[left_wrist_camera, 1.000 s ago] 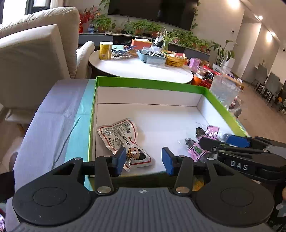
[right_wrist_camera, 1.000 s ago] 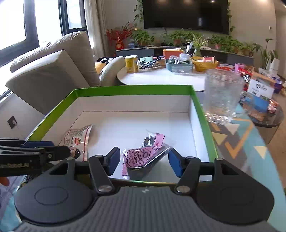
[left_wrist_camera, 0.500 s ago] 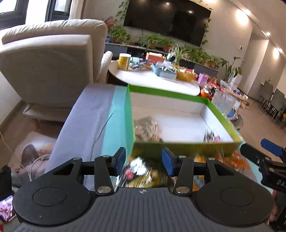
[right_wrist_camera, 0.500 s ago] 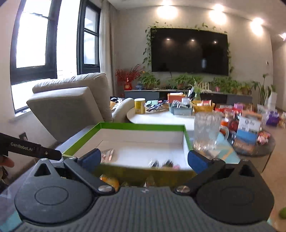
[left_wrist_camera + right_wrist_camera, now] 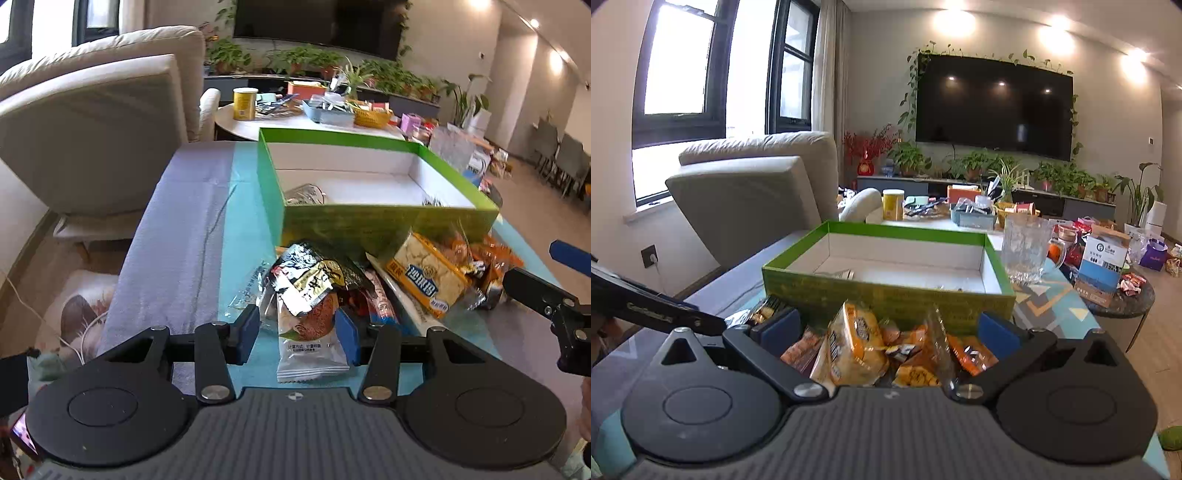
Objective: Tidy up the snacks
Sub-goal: 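Grasp the black-and-gold snack bag with the left gripper while the right grasps a long white bar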
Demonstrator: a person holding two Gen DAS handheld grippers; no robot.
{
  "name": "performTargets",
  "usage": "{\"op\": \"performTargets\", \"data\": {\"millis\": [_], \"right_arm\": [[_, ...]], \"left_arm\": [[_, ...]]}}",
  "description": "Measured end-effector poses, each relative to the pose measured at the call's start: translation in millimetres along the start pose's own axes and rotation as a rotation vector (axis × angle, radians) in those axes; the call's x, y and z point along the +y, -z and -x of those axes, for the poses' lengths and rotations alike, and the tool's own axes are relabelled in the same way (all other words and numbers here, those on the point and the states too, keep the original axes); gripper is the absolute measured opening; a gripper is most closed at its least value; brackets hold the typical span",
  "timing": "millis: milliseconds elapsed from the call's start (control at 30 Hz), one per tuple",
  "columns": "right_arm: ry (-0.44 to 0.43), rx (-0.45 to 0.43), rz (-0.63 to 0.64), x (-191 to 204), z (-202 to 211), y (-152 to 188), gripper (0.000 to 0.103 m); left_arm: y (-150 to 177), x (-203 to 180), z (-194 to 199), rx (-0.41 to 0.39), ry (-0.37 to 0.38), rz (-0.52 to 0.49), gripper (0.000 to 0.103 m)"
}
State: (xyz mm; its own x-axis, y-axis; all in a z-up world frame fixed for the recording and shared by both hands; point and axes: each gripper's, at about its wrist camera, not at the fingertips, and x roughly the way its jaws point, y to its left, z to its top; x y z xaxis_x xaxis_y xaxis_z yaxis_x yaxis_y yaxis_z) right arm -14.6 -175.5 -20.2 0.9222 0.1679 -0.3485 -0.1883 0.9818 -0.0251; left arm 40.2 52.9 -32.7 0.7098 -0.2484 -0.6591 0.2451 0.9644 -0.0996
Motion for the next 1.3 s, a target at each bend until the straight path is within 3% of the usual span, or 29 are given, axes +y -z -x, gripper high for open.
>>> {"op": "performTargets", "data": {"millis": [200, 433, 533, 667, 767, 900, 1300], "right_arm": [[-0.048, 0.087, -0.048, 3.5, 3.2, 10.8, 0.05], [-0.091, 0.173, -0.036, 16.1, -0.9, 25.2, 0.05], [-0.128, 0.202, -0.089, 16.5, -5.7, 25.0, 0.05], [-0.137, 0.224, -0.105, 19.4, -10.0, 27.6, 0.05], [-0.133, 0.248, -0.111, 19.0, -12.2, 31.1, 0.05], [-0.135, 0.279, -0.123, 19.6, -15.0, 35.2, 0.049], [-0.132, 0.292, -0.076, 31.0, -20.9, 31.5, 0.049]], "left_arm": [[-2.2, -9.7, -22.1, 0.003, -0.042, -0.091, 0.043], [-10.7, -16.2, -42.0, -0.018, -0.07, -0.126, 0.042], [-12.4, -13.6, -45.6, -0.015, -0.046, -0.096, 0.032], [-12.8, -12.5, -40.9, -0.055, -0.077, -0.093, 0.006], [-14.9, -2.2, -33.7, -0.071, -0.07, -0.023, 0.001], [-16.6, 12.5, -21.2, -0.098, -0.034, 0.081, 0.001], [-13.6, 10.2, 2.4, -0.146, -0.029, 0.08, 0.001]]}}
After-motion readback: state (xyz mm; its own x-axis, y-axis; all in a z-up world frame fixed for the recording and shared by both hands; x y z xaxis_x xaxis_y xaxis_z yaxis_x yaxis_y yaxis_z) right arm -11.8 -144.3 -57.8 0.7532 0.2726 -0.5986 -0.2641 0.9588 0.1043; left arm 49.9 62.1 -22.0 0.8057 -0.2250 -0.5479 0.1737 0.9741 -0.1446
